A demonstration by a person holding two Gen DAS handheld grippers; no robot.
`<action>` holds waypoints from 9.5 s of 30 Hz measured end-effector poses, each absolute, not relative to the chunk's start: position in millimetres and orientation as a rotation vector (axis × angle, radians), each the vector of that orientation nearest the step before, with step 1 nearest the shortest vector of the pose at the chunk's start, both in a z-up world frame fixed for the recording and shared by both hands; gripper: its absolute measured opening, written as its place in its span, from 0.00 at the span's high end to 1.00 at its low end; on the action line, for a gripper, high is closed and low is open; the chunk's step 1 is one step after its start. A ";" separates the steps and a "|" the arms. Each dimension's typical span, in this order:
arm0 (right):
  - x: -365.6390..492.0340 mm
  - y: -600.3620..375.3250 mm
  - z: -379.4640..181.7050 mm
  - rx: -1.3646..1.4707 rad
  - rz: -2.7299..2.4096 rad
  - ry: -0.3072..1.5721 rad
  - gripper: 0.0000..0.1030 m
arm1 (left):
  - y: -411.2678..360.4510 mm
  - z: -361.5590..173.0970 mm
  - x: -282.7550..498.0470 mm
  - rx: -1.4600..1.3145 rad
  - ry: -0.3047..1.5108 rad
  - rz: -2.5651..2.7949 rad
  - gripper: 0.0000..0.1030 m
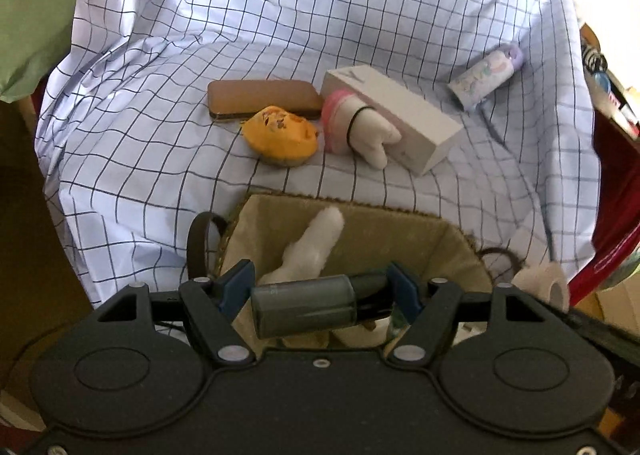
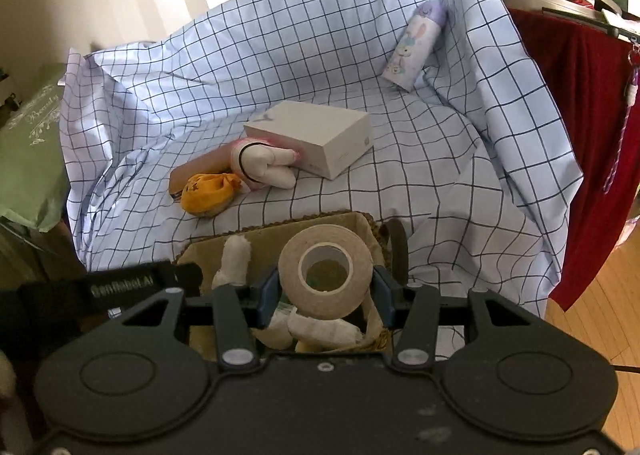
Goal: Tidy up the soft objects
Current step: 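Open the left gripper over the basket while the right gripper releases the tape roll inside, then move both grippers away from the basket toward the orange pouch and cloth bundle, then close the left gripper on the orange embroidered pouch while the right gripper approaches the cloth bundle, then carry the pouch toward the basket with the left gripper while the right gripper grasps the pink-edged cloth bundle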
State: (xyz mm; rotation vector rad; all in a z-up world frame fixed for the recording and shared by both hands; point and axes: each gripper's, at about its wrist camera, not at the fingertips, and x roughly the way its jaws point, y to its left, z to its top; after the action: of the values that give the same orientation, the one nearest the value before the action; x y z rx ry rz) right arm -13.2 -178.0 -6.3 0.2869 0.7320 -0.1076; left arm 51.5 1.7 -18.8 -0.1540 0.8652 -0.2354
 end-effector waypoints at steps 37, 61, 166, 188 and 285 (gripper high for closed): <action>-0.4 -174.3 -10.8 0.281 -0.103 0.746 0.49 | 1.7 -34.2 41.2 -0.114 0.895 -0.165 0.27; -2.8 -176.8 -17.3 0.281 -0.117 0.788 0.44 | -0.6 -35.5 31.8 -0.049 0.887 -0.118 0.26; 142.5 -191.7 -56.0 0.367 -0.189 0.771 0.00 | -33.5 -79.9 233.3 0.191 0.923 -0.072 0.03; 148.0 -185.5 -64.7 0.364 -0.048 0.776 0.00 | -23.9 -91.5 258.5 0.103 1.024 -0.111 0.02; 80.8 -206.2 -18.1 0.331 -0.182 0.681 0.25 | -30.8 -23.5 112.0 0.035 0.964 -0.329 0.34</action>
State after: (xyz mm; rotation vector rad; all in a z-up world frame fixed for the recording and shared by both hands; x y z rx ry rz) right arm 80.8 -206.2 -18.1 0.3306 0.6814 -0.1818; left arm 112.0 -30.8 -23.5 0.0347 0.9645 -0.3287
